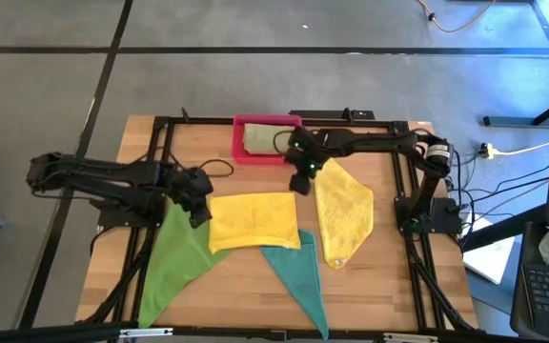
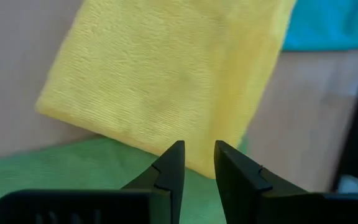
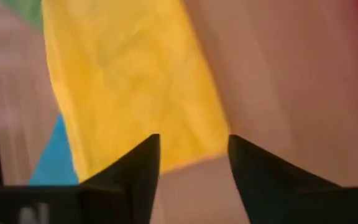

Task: Fold microfiber towels
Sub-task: Fold the left yellow microfiber cloth

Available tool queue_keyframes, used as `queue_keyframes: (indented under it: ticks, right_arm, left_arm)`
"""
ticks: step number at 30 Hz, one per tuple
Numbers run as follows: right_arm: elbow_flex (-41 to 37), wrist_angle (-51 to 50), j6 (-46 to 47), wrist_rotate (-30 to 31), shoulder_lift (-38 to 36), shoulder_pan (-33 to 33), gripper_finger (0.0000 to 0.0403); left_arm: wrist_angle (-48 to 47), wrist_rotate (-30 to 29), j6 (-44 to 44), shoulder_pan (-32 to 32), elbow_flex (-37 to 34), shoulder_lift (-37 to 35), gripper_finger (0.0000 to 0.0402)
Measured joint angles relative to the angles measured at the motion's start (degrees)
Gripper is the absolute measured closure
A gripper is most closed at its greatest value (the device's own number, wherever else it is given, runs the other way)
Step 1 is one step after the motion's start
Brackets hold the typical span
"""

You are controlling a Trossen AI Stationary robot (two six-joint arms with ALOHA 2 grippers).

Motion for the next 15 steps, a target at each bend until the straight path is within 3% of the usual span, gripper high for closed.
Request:
queue_keyframes:
  ticks: [5, 10, 13, 15]
  right_arm:
    - [0.01, 3.79, -1.54, 3.69, 0.06, -0.26, 0.0152]
    - [0.03, 2.32, -1.76, 3.69, 2.83, -0.23, 0.0137]
    - [0.03, 2.47, -1.77, 2.55, 5.01, -0.23, 0.014]
    - [0.01, 3.06, -1.79, 2.76, 6.3, -0.23, 0.0142]
  left_arm:
    - [-0.16, 7.95, 2.01, 6.86, 0.0, 0.28, 0.0324]
    - [0.74, 11.98, 1.43, 11.27, 0.0, 0.52, 0.0324]
    - [0.81, 11.55, 1.11, 12.91, 0.0, 0.5, 0.0324]
    - [0.76, 7.64, 0.99, 13.35, 0.0, 0.5, 0.0324]
